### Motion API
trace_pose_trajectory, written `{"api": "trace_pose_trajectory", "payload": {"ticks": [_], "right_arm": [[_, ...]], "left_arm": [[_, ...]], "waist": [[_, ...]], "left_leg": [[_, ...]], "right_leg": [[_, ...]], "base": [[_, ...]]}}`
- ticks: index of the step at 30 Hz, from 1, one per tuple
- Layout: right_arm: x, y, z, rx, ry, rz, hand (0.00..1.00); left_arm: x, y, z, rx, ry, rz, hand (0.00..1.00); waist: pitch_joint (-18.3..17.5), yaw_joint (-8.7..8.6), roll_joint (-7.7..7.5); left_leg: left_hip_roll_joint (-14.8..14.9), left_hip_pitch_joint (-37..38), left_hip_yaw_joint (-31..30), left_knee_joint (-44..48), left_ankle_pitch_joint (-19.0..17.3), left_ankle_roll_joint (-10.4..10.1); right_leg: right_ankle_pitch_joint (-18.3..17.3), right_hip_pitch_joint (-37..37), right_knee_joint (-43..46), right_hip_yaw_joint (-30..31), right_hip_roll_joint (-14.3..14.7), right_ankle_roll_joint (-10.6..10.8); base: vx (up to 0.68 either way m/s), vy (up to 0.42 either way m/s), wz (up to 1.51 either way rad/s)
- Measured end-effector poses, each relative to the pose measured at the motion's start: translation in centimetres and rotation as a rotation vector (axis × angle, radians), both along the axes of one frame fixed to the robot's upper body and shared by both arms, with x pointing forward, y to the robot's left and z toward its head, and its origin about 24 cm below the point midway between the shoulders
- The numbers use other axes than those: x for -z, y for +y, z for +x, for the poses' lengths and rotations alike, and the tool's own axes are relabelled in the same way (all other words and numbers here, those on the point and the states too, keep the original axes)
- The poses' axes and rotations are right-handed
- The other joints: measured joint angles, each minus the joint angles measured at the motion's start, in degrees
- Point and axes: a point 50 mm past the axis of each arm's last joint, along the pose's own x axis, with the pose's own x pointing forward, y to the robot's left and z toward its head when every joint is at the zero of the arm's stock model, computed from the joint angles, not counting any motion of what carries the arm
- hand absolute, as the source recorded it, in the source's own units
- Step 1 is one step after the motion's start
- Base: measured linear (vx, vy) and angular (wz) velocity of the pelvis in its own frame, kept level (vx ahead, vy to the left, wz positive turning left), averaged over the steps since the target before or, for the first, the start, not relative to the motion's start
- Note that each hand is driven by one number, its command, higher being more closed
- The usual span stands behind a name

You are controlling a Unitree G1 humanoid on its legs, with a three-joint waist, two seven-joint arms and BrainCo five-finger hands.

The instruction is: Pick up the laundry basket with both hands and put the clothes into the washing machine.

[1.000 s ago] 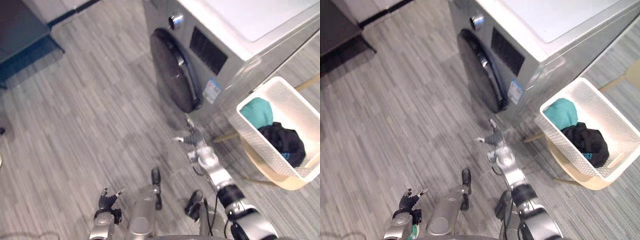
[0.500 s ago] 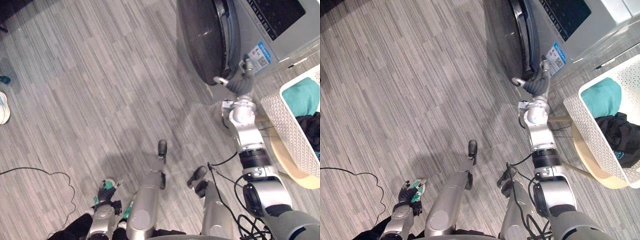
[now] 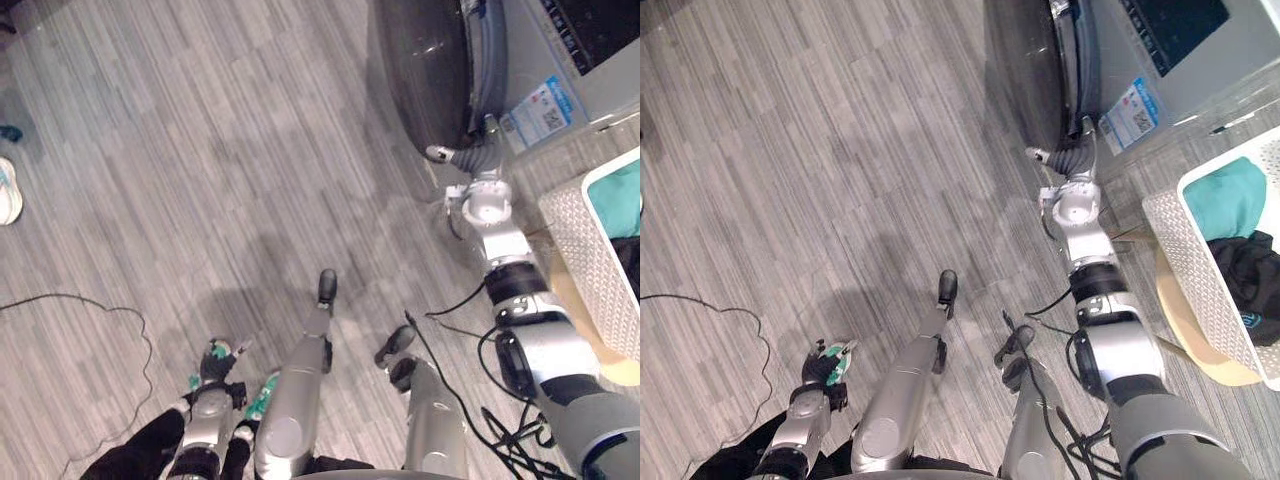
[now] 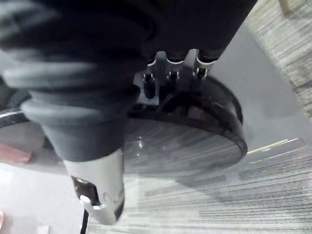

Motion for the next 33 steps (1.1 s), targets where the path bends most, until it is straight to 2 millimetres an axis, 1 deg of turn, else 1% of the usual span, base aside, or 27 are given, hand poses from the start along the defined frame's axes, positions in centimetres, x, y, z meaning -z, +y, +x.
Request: {"api": "trace_pose_trajectory", "payload": {"ticks": [2,3,4,6,7,8,9,10,11,12,13,14,16,17,18,20,22,24,25,26,27,29,31,32,33], "right_arm": [[-2.1,1.1,0.2,-0.013,-0.049,-0.02,0.0],[-2.1,1.3,0.2,-0.01,-0.052,-0.02,0.0],[-1.9,1.9,0.3,-0.024,-0.045,-0.052,0.0],[-1.3,4.2,0.4,-0.075,-0.033,-0.078,0.0],[-0.8,5.7,0.4,-0.111,-0.024,-0.084,0.0],[-0.4,7.8,0.3,-0.165,-0.015,-0.09,0.0],[-0.3,9.3,0.2,-0.205,-0.014,-0.101,0.0],[-0.8,12.5,-0.4,-0.306,-0.039,-0.132,0.0],[-1.7,15.2,-1.1,-0.385,-0.072,-0.14,0.0],[-2.1,16.7,-1.6,-0.444,-0.093,-0.169,0.0],[-2.9,19.7,-3.0,-0.56,-0.146,-0.216,0.0],[-3.6,22.5,-4.6,-0.663,-0.197,-0.247,0.0],[-4.1,25.1,-6.5,-0.763,-0.256,-0.256,0.0],[-4.2,26.2,-7.4,-0.812,-0.277,-0.248,0.0],[-4.3,26.7,-7.9,-0.839,-0.284,-0.238,0.0],[-4.4,26.5,-7.9,-0.838,-0.291,-0.225,0.0],[-4.1,25.2,-7.5,-0.811,-0.289,-0.189,0.0],[-2.9,24.0,-6.9,-0.779,-0.256,-0.156,0.0],[-1.9,23.1,-6.8,-0.764,-0.239,-0.138,0.0],[-0.9,21.6,-6.6,-0.733,-0.221,-0.103,0.0],[-0.3,20.7,-6.4,-0.71,-0.211,-0.083,0.0],[2.7,16.6,-5.7,-0.585,-0.139,-0.002,0.0],[6.3,13.8,-5.6,-0.487,-0.045,0.04,0.0],[8.9,12.6,-6.2,-0.44,0.025,0.052,0.0],[10.2,12.1,-6.5,-0.42,0.063,0.053,0.0]], "left_arm": [[-0.3,0.1,0.4,-0.007,-0.016,-0.01,0.0],[-0.4,0.1,0.5,-0.008,-0.02,-0.01,0.0],[-0.6,0.1,0.8,-0.007,-0.03,-0.013,0.0],[-1.3,-0.2,1.6,0.015,-0.061,-0.005,0.0],[-1.6,-0.3,2.0,0.029,-0.078,-0.001,0.0],[-2.2,-0.5,2.7,0.04,-0.105,0.001,0.0],[-2.5,-0.5,3.0,0.042,-0.12,0.001,0.0],[-3.2,-0.7,3.6,0.048,-0.151,-0.001,0.0],[-3.8,-0.9,4.2,0.055,-0.181,-0.004,0.0],[-4.1,-1.0,4.3,0.057,-0.193,-0.004,0.0],[-4.4,-1.3,4.7,0.06,-0.208,-0.01,0.0],[-4.6,-1.7,4.9,0.063,-0.221,-0.021,0.0],[-4.9,-2.4,5.1,0.067,-0.24,-0.039,0.0],[-5.1,-2.8,5.2,0.069,-0.251,-0.05,0.0],[-5.2,-3.1,5.4,0.072,-0.261,-0.058,0.0],[-5.5,-3.3,5.5,0.072,-0.274,-0.061,0.0],[-6.0,-3.3,6.0,0.068,-0.288,-0.057,0.0],[-6.5,-3.1,6.5,0.049,-0.305,-0.049,0.0],[-6.8,-2.8,6.8,0.034,-0.314,-0.043,0.0],[-7.2,-2.8,7.3,0.026,-0.326,-0.037,0.0],[-7.4,-2.8,7.6,0.027,-0.331,-0.034,0.0],[-8.9,-3.0,9.2,0.029,-0.364,-0.024,0.0],[-10.3,-2.9,10.5,0.04,-0.394,-0.006,0.0],[-11.6,-2.3,11.5,0.043,-0.424,0.023,0.0],[-12.4,-1.9,12.0,0.042,-0.439,0.041,0.0]], "waist": [[0.2,0.53,0.46],[0.2,0.58,0.47],[0.2,0.8,0.48],[0.2,0.95,0.49],[0.2,1.19,0.5],[0.2,1.94,0.54],[0.2,2.19,0.55],[0.2,3.0,0.58],[0.2,3.95,0.66],[0.2,4.15,0.67],[0.2,5.0,0.66],[0.2,5.57,0.7],[0.1,5.91,0.71],[0.1,5.82,0.71],[0.1,5.51,0.71],[0.1,4.54,0.66],[0.1,4.33,0.66],[0.1,3.58,0.63],[0.1,2.88,0.61],[0.1,1.61,0.59],[0.1,0.85,0.59],[0.1,-2.29,0.46],[0.1,-4.45,-0.12],[0.1,-5.42,-1.08],[0.1,-5.94,-1.5]], "left_leg": [[0.0,-1.1,-1.6,0.0,0.4,-0.6],[0.0,-1.3,-1.9,0.0,0.5,-0.7],[0.1,-1.5,-2.3,0.0,0.5,-0.8],[0.1,-1.6,-3.3,0.0,0.4,-1.3],[0.3,-1.6,-3.6,0.0,0.4,-1.6],[0.5,-1.7,-3.9,0.0,0.2,-2.4],[0.6,-1.8,-4.2,0.0,0.1,-2.7],[0.8,-2.3,-4.8,0.0,-0.2,-3.5],[0.8,-2.7,-5.3,0.0,0.1,-3.8],[0.9,-2.9,-5.7,0.1,0.3,-3.8],[0.8,-3.0,-6.4,0.1,0.8,-4.2],[0.7,-3.1,-6.6,0.4,0.8,-4.3],[0.4,-3.0,-6.6,1.0,0.8,-4.2],[0.2,-2.8,-6.6,1.7,0.8,-4.2],[0.1,-2.7,-6.5,2.5,0.8,-4.2],[0.1,-2.3,-6.3,3.3,0.8,-4.2],[0.6,-2.4,-4.8,4.1,0.6,-3.9],[2.1,-2.4,-1.8,4.4,0.4,-3.6],[3.6,-2.4,0.6,4.5,0.0,-3.1],[5.0,-2.3,3.0,4.6,-0.1,-2.9],[5.5,-2.3,3.8,4.6,-0.2,-2.8],[7.0,-1.8,7.2,4.5,-0.5,-2.4],[7.5,-0.5,9.0,3.9,-0.5,-2.3],[8.0,0.2,9.9,3.9,-0.5,-2.3],[8.1,0.5,10.0,3.9,-0.5,-2.3]], "right_leg": [[-0.2,-0.5,0.0,-1.0,0.3,-0.2],[-0.2,-0.5,0.0,-1.1,0.3,-0.3],[-0.6,-0.6,0.2,-1.5,0.3,-0.4],[-1.4,-0.7,1.3,-2.0,0.3,-0.9],[-1.9,-0.9,1.9,-2.2,0.2,-1.1],[-2.8,-1.2,2.9,-2.4,0.2,-1.3],[-3.3,-1.4,3.4,-2.7,0.1,-1.5],[-4.3,-1.9,4.6,-3.4,-0.1,-2.0],[-5.4,-2.3,5.9,-4.3,-0.4,-2.4],[-6.2,-2.3,6.6,-4.9,-0.7,-2.5],[-7.1,-2.2,7.7,-5.7,-1.1,-2.7],[-7.9,-1.9,8.3,-5.7,-1.2,-2.5],[-8.4,-1.0,8.3,-6.0,-1.2,-2.5],[-8.4,0.0,8.3,-6.3,-1.2,-2.4],[-8.4,0.6,8.2,-6.3,-1.2,-2.4],[-8.4,1.5,8.1,-5.8,-1.0,-2.4],[-8.3,0.8,7.6,-3.6,-0.5,-2.4],[-7.1,-0.8,6.5,-0.4,0.9,-2.5],[-5.3,-1.8,5.4,1.9,2.5,-2.1],[-3.6,-2.7,4.0,4.2,3.9,-1.9],[-2.8,-3.2,3.5,5.3,4.5,-1.9],[0.1,-4.4,1.4,9.0,6.5,-1.2],[1.4,-4.4,0.5,11.3,7.3,-1.4],[2.1,-4.4,0.0,12.6,7.8,-1.3],[2.3,-4.4,-0.2,13.2,8.1,-1.2]], "base": [[0.03,-0.069,0.14],[0.02,-0.06,0.18],[0.01,-0.062,0.13],[-0.01,-0.081,0.12],[-0.03,-0.095,0.11],[-0.04,-0.118,0.12],[-0.04,-0.163,0.21],[-0.02,-0.191,0.32],[0.0,-0.176,0.41],[0.03,-0.205,0.52],[0.06,-0.212,0.53],[0.07,-0.203,0.49],[0.08,-0.145,0.38],[0.08,-0.109,0.4],[0.07,-0.08,0.35],[0.03,-0.059,0.1],[-0.04,-0.032,-0.42],[-0.1,-0.003,-0.95],[-0.13,0.02,-1.33],[-0.14,0.032,-1.31],[-0.12,0.025,-1.19],[-0.14,0.041,-1.07],[-0.12,0.027,-0.76],[-0.09,-0.005,-0.58],[-0.09,-0.023,-0.52]]}}
